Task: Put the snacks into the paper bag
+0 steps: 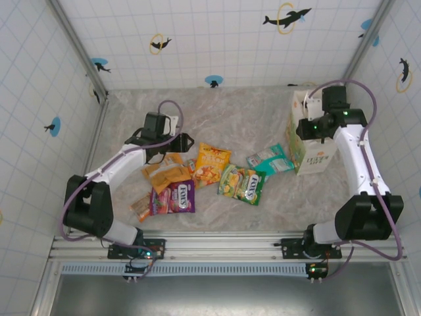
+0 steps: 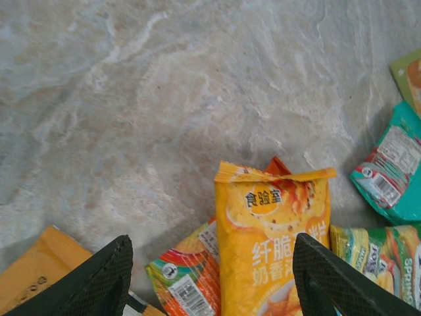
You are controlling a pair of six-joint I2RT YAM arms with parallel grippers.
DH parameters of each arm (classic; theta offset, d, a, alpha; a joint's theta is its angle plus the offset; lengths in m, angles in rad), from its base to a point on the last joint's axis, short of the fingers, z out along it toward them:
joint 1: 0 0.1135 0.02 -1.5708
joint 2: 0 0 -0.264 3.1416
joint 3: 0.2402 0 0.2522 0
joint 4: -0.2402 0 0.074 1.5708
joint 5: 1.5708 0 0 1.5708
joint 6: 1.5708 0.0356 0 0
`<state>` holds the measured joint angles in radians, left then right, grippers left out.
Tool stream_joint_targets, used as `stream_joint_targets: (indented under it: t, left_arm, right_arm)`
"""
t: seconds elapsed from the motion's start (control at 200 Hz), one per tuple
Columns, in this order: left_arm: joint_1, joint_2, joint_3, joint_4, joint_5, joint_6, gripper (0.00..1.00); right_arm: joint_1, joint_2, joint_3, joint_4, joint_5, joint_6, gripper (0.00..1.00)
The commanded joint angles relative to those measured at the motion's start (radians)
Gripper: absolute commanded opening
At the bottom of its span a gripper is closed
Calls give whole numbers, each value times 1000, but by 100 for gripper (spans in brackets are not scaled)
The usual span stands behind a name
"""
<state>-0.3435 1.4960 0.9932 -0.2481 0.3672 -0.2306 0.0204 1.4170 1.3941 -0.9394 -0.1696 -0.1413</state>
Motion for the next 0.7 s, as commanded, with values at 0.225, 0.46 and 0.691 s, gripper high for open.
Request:
stream_joint_targets:
  t: [0.225, 0.46, 0.691]
  left_arm:
    - [-41, 55, 56, -93, 106, 2, 63]
    - [-41, 56, 20, -41, 109, -31, 63]
    - [-74, 75, 67, 10, 223, 18, 61]
  right_arm:
    - [2, 27, 106, -125, -26, 38, 24]
    - [1, -8, 34, -50, -88, 60, 10]
    - [-36, -74, 1, -11, -136, 84, 8]
